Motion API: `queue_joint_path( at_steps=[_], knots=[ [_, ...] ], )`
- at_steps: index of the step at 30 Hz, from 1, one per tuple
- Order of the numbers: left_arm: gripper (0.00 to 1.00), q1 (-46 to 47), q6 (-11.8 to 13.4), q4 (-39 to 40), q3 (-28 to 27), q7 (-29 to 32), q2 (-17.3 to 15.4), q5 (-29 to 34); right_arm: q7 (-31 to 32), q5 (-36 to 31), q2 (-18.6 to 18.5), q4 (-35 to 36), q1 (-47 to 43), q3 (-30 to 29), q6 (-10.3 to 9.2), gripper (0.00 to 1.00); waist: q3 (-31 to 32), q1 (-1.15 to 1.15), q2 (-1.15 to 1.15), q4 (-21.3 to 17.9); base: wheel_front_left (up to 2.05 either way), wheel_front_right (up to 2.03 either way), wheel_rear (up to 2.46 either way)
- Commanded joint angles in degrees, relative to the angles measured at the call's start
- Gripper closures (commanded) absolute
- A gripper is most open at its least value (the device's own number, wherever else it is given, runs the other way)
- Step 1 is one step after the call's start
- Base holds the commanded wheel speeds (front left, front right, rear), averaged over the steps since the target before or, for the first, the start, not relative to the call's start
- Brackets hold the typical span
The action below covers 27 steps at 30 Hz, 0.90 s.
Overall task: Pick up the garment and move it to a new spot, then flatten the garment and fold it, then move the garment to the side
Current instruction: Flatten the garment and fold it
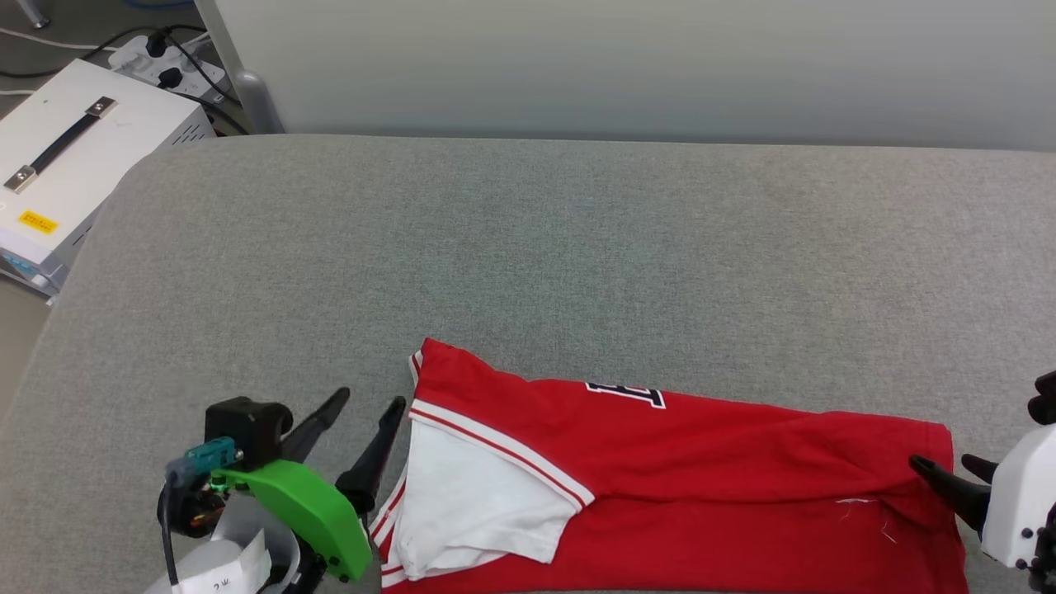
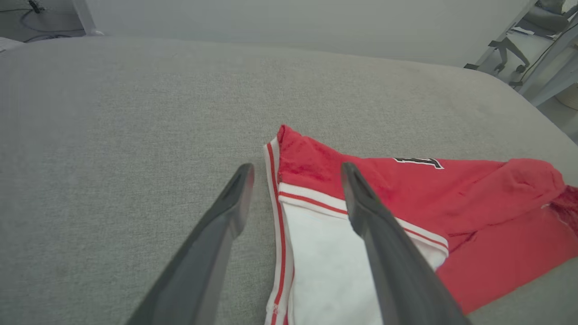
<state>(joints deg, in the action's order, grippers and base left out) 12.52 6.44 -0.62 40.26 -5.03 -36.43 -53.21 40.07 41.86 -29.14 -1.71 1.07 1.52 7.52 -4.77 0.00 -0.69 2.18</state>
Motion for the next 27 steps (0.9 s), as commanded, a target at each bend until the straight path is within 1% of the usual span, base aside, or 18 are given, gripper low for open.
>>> queue_joint_path(
  at_steps=[1,4,6,9,11,13,18,23,27],
  knots=[
    [0.0,0.36,1.01,-0.42,-0.62,-2.45,0.5,2.13,1.12,-1.65,1.47,0.64,-1.08,-1.69,-0.03,0.0,-0.01,0.0,0.69,0.02,0.0,0.0,0.0],
    [0.0,0.33,2.61,-1.56,-2.13,-7.3,1.88,4.48,4.04,-5.06,5.76,0.95,-1.39,-6.16,-0.03,0.0,-0.3,0.0,0.69,0.13,0.0,0.0,0.0],
    [0.0,0.3,3.2,-2.12,-3.55,-8.95,2.96,6.0,5.35,-7.78,8.33,0.75,-1.49,-8.85,-0.03,0.0,-0.75,0.0,0.69,0.32,0.0,0.0,0.0],
    [0.0,0.12,3.47,-3.13,-6.16,-9.84,4.11,9.42,6.53,-11.7,11.46,0.17,-1.34,-12.22,-0.03,0.0,-1.65,0.0,0.69,0.61,0.0,0.0,0.0],
    [0.0,-0.11,3.19,-2.7,-9.58,-9.92,5.69,12.75,7.0,-13.16,13.98,-0.7,-0.99,-14.55,-0.03,0.0,-2.28,0.0,0.69,0.89,0.0,0.0,0.0],
    [0.0,-1.19,2.09,-1.95,-13.33,-9.94,7.77,15.6,7.08,-14.53,15.64,-1.91,-0.61,-16.3,-0.03,0.0,-2.99,0.0,0.69,1.14,0.0,0.0,0.0],
    [0.0,-3.86,-2.65,-1.75,-20.38,-9.96,12.17,20.62,6.36,-16.74,17.78,-5.97,0.4,-19.09,-0.03,0.0,-4.34,0.0,0.69,1.75,0.0,0.0,0.0],
    [0.0,-4.77,-6.85,-3.07,-24.84,-9.96,15.24,24.06,5.12,-16.72,18.37,-10.29,1.26,-19.63,-0.03,0.0,-5.07,0.0,0.69,2.13,0.0,0.0,0.0],
    [0.0,-4.92,-9.2,-4.21,-27.29,-9.96,17.32,26.09,5.14,-15.46,18.36,-12.87,1.42,-18.07,-0.03,0.0,-5.19,0.0,0.69,2.33,0.0,0.0,0.0]
  ],
)
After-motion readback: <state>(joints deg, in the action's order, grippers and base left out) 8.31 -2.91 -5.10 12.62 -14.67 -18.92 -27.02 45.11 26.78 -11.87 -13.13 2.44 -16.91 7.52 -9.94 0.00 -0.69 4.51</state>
